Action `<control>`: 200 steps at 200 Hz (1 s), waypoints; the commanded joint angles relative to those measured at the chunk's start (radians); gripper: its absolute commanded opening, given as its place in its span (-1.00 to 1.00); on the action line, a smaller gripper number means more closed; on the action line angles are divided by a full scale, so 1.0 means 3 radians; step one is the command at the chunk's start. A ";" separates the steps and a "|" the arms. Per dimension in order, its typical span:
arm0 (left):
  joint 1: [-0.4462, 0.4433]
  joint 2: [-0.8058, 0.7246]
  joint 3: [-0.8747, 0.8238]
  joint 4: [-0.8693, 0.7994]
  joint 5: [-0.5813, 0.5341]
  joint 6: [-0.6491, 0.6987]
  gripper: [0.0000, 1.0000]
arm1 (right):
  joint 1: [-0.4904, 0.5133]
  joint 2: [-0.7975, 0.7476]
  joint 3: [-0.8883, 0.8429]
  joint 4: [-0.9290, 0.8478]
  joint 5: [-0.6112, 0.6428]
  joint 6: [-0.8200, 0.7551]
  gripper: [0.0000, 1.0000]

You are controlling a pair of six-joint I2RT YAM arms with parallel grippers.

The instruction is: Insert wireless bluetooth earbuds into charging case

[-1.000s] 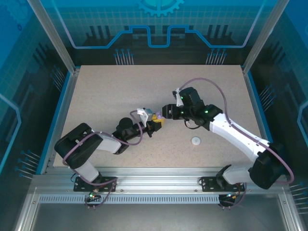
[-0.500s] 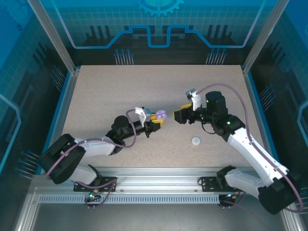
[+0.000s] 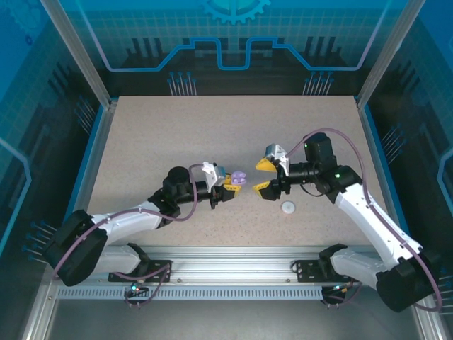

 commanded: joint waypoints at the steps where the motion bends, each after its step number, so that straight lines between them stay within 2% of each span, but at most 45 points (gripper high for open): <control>1: -0.0033 -0.0091 0.0129 -0.0128 0.0157 0.0147 -0.80 | -0.0038 0.0112 0.0155 -0.0358 -0.0254 -0.0648 0.58; 98: -0.0055 -0.0153 0.0175 -0.0202 0.0161 0.0240 -0.79 | 0.0157 0.0732 0.0418 -0.0431 -0.0271 -0.0742 0.54; 200: -0.0067 -0.0159 0.0173 -0.0232 0.0103 0.0253 -0.80 | 0.0318 0.0862 0.0497 -0.0543 -0.0403 -0.0922 0.41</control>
